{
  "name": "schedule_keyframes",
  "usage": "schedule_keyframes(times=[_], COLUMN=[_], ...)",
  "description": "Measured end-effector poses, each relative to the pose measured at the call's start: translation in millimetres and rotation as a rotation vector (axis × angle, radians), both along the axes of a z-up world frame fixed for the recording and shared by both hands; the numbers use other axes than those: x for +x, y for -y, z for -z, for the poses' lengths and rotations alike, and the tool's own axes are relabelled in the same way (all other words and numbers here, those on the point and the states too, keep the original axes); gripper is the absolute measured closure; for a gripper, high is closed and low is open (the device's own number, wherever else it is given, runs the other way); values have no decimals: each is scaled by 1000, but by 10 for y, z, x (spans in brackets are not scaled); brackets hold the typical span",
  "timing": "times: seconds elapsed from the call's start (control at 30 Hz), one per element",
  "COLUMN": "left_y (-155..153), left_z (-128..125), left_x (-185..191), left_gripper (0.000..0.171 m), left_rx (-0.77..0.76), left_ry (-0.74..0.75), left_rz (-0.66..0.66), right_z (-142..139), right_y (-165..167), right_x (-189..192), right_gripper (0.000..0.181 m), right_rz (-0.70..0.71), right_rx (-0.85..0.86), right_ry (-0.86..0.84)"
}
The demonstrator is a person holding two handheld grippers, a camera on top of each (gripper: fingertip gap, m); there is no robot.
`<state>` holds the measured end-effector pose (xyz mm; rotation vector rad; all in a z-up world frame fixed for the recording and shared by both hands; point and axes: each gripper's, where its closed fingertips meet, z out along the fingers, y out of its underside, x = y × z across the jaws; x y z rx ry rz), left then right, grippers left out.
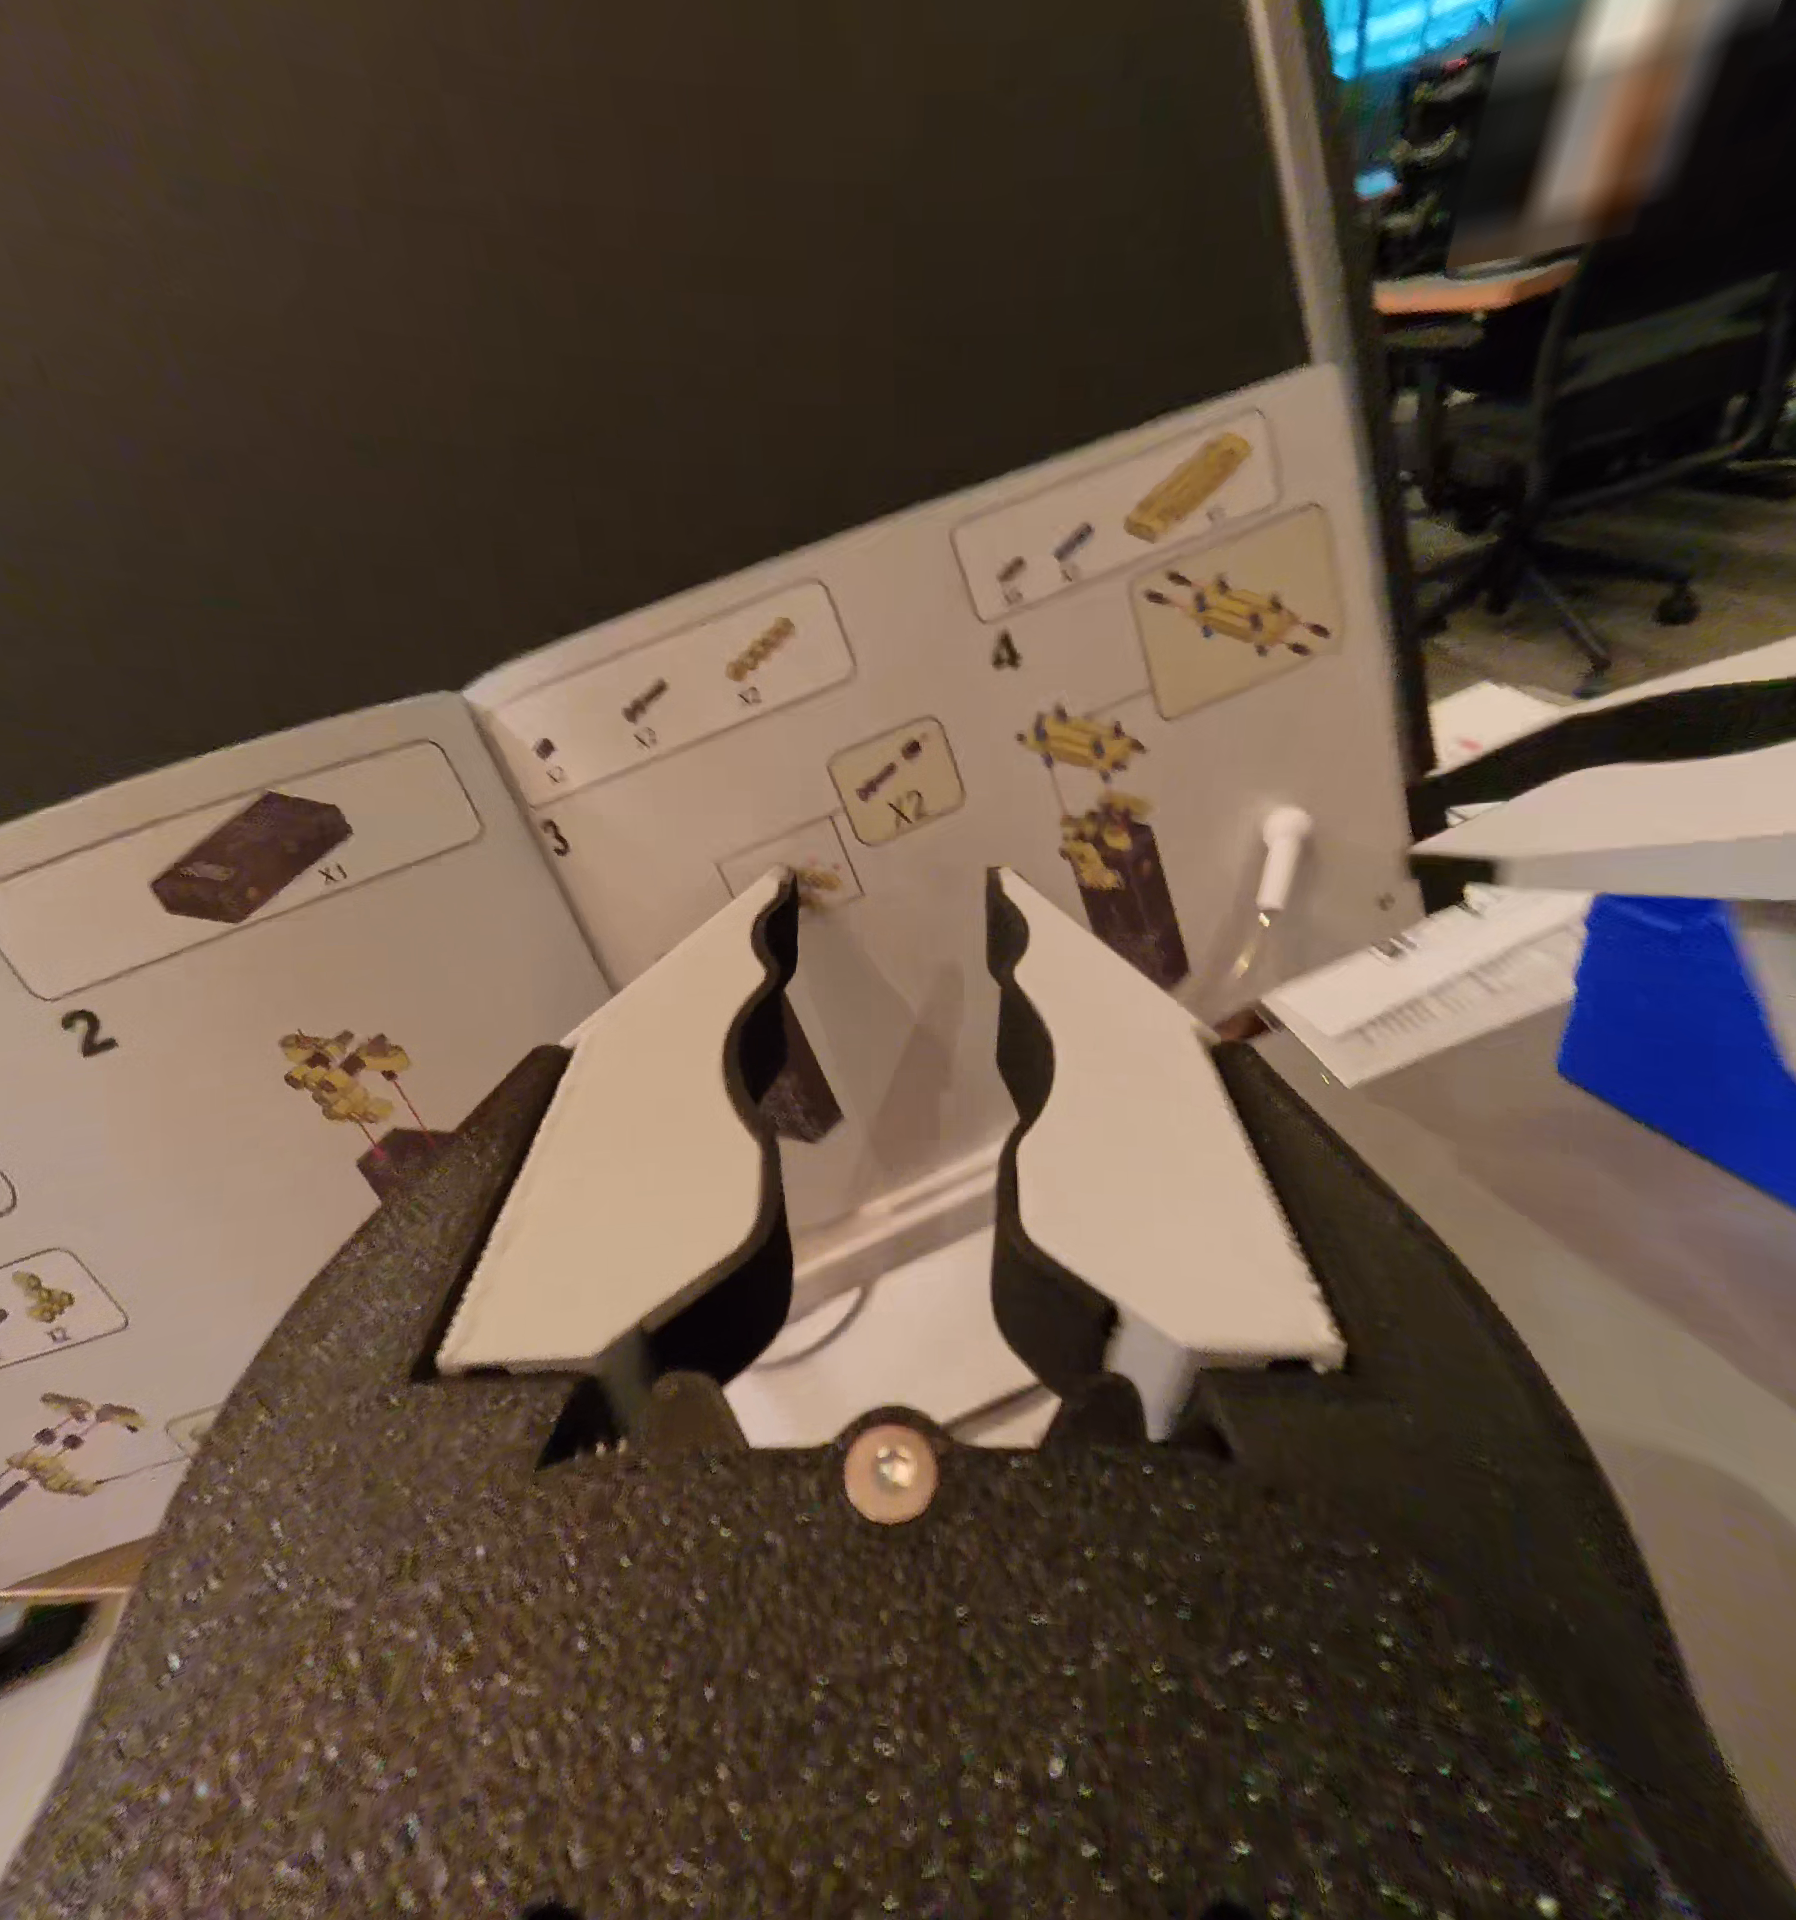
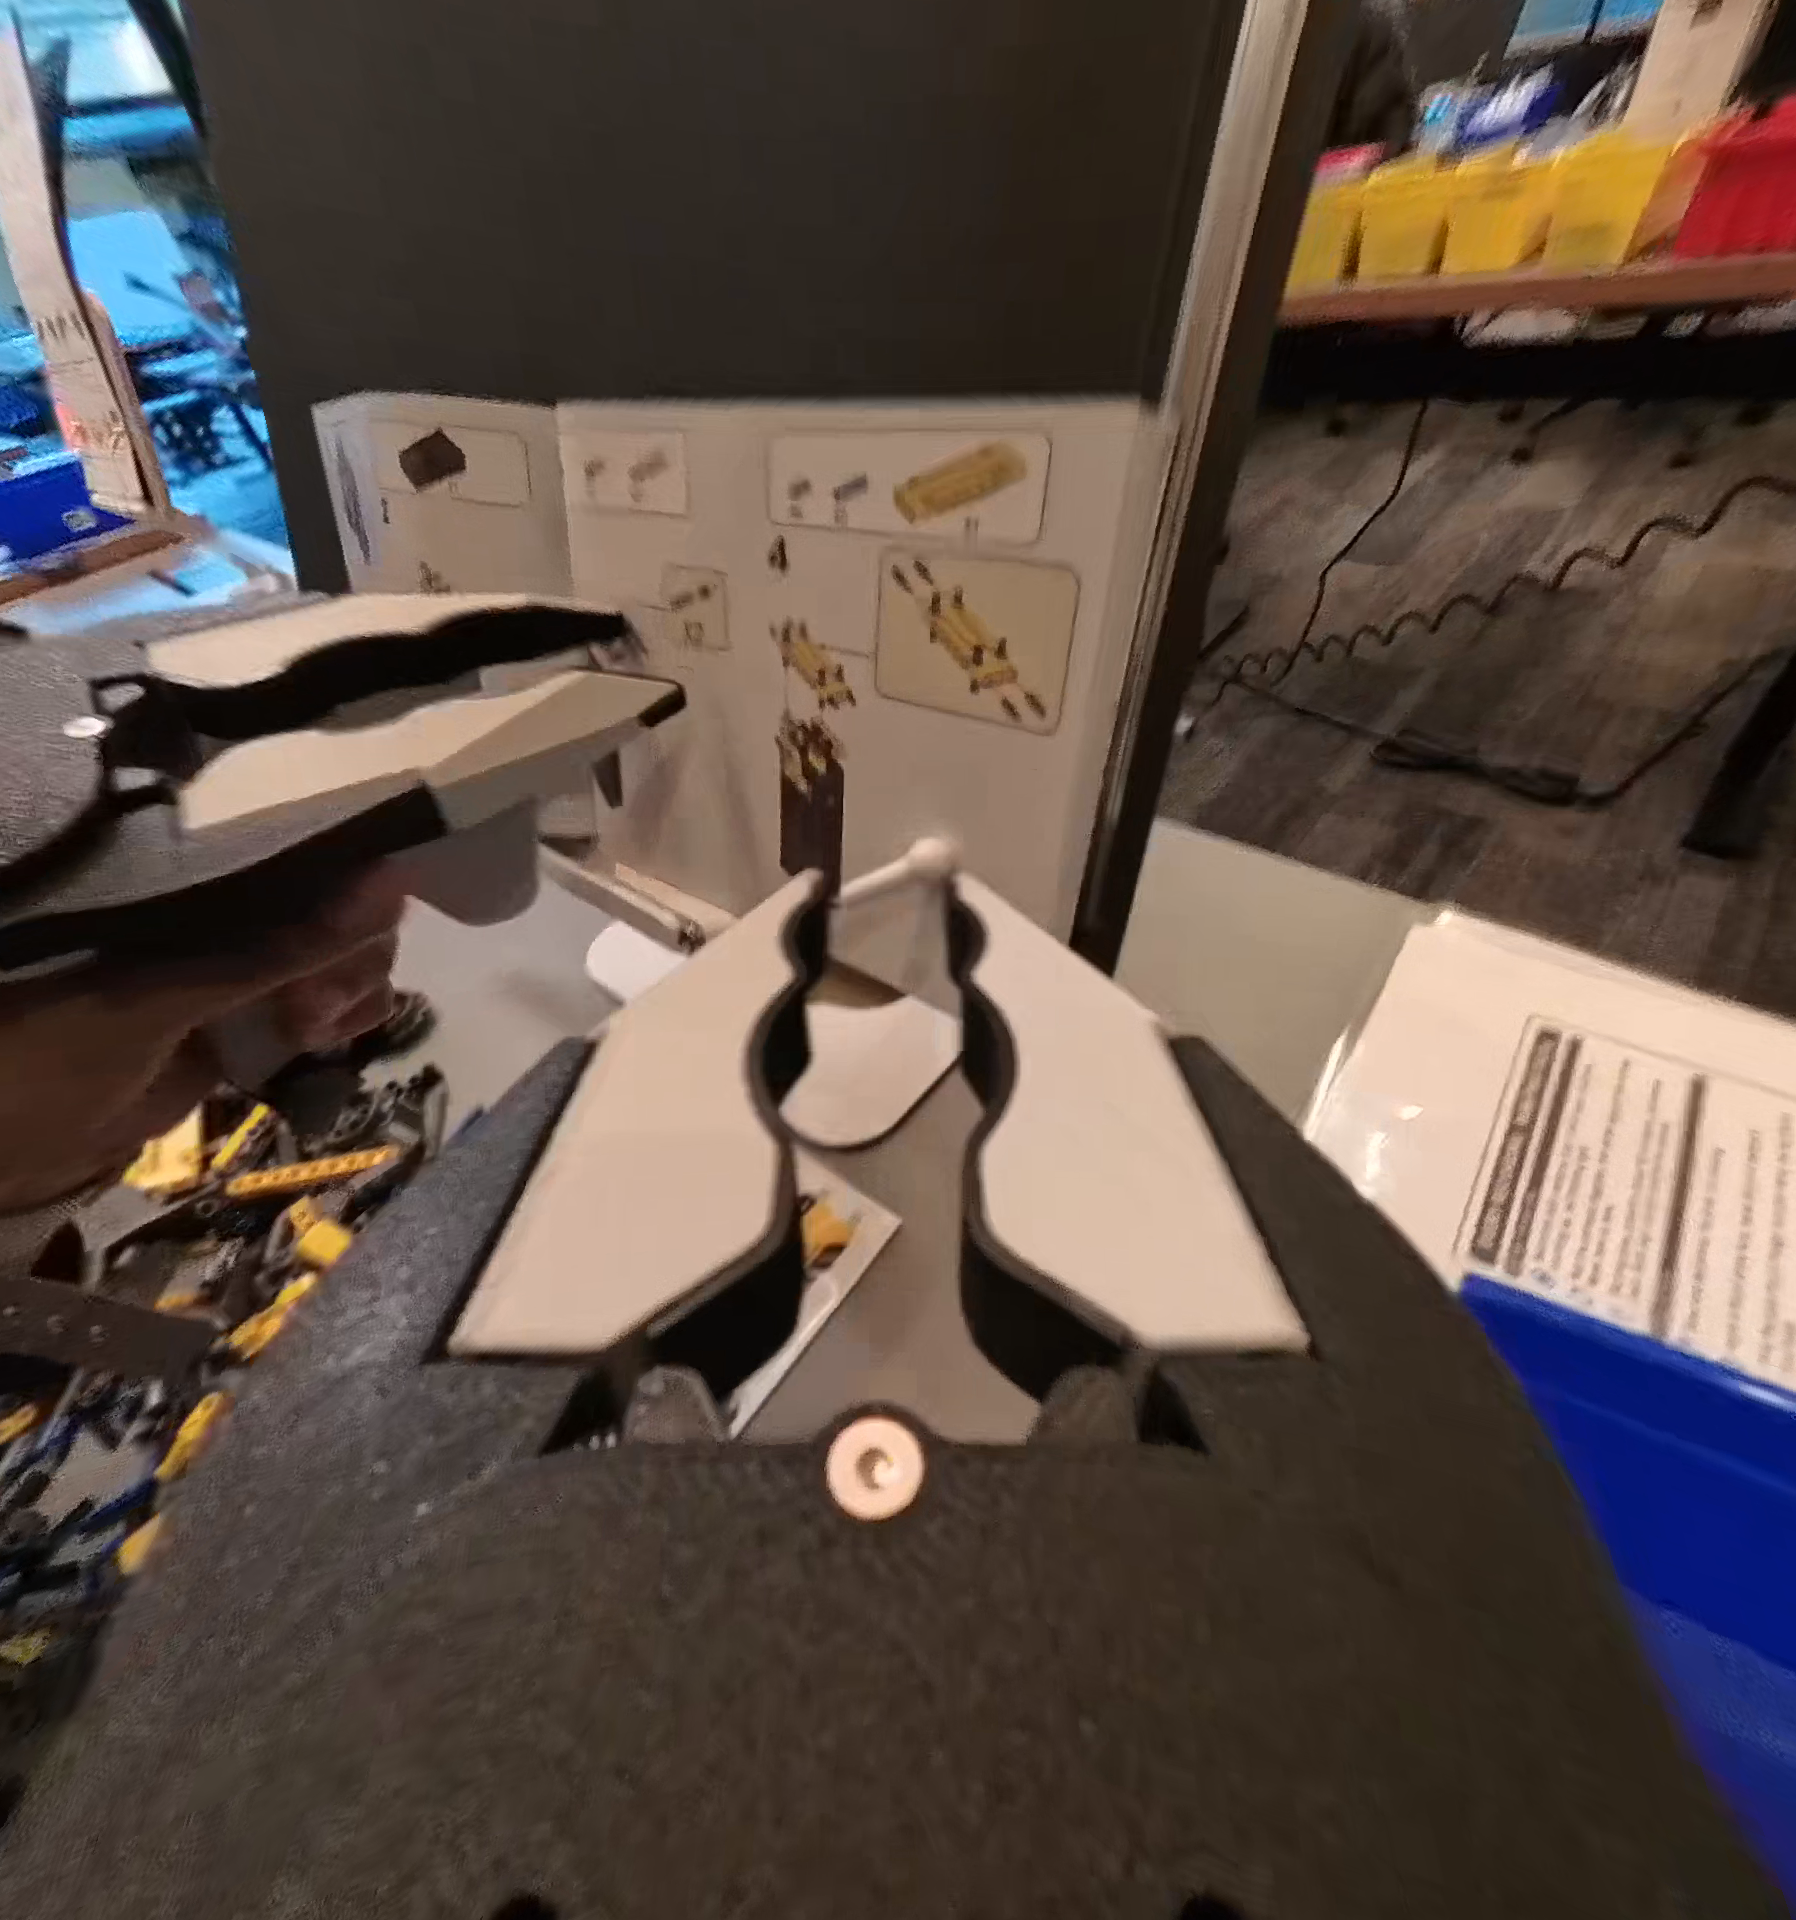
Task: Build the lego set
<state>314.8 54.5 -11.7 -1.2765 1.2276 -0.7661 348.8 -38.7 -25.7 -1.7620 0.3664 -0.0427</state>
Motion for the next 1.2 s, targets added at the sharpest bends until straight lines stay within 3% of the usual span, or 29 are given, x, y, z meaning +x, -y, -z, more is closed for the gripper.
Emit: schedule_keyframes(times=[0.1, 0.23, 0.33, 0.47, 0.6, 1.03, 1.13, 1.2], left_y=[167, 233, 43, 42, -79, -155, -167, -177], left_z=[146, 39, -83, 2, -12, 81, 79, 81], left_x=[-93, -224, -212, -99, -64, 122, 141, 139], left_gripper=[134, 130, 128, 111, 109, 109, 109, 111], left_rx=[-72, -251, -168, -61, 32, 11, 16, 28], left_ry=[-57, -7, 36, -24, 14, -50, -48, -49], left_rz=[84, 145, 35, -51, -162, -186, -181, -184], right_z=[266, 282, 203, 208, 253, 258, 259, 282], right_y=[-102, -159, -175, -248, -356, -394, -402, -425], right_x=[-53, -56, -116, -199, -257, -198, -134, -138], right_gripper=[135, 134, 135, 135, 135, 143, 152, 170], right_rz=[-42, -24, -40, -49, -52, -7, 40, 31], right_rx=[-98, -97, -73, -90, -99, -79, -63, -58], right_ry=[-61, -47, -51, -37, -29, -10, 4, 4])
